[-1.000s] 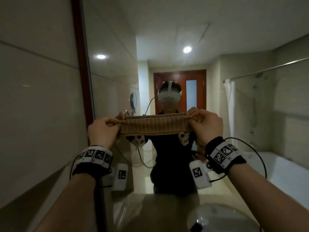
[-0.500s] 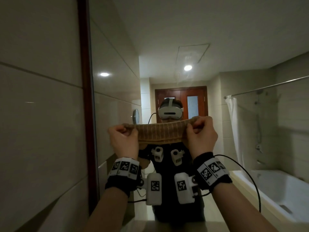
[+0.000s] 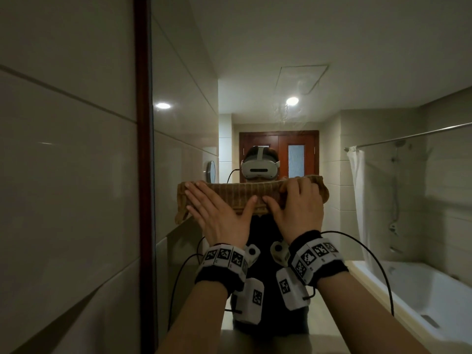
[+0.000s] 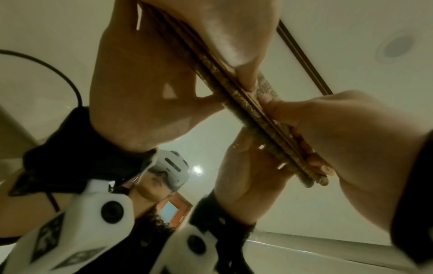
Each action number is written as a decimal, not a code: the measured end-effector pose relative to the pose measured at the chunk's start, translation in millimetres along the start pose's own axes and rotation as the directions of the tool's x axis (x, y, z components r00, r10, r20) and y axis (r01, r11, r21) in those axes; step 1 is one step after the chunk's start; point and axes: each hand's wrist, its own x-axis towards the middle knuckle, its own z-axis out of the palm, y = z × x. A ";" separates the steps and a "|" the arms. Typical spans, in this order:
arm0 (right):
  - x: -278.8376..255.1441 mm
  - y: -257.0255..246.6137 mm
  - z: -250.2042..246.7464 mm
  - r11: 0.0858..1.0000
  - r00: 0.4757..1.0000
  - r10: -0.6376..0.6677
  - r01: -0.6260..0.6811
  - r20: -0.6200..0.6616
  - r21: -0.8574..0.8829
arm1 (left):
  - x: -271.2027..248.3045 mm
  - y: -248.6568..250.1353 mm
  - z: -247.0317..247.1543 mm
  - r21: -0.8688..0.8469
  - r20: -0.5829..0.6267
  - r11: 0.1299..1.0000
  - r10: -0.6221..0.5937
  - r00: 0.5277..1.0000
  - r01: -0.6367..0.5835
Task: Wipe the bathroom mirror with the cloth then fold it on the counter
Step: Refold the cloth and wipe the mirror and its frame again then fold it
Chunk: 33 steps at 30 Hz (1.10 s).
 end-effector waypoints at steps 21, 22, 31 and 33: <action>-32.8 -12.3 9.0 0.998 0.979 0.055 -0.046 0.195 -0.052 | 0.7 -21.0 -1.0 0.013 0.004 0.997 0.070 0.998 -0.070; -32.4 -14.1 10.2 0.997 0.979 0.073 -0.065 0.188 -0.046 | 1.0 -18.7 -0.5 0.004 0.008 0.999 0.053 0.999 -0.053; -30.5 -13.8 20.7 0.994 0.984 0.083 -0.071 0.160 -0.078 | 3.5 -15.2 -1.5 0.012 0.013 0.999 0.031 0.999 -0.031; -30.0 -14.6 22.6 0.993 0.984 0.089 -0.076 0.156 -0.088 | 4.7 -14.8 -1.1 0.024 0.009 0.999 0.042 0.999 -0.042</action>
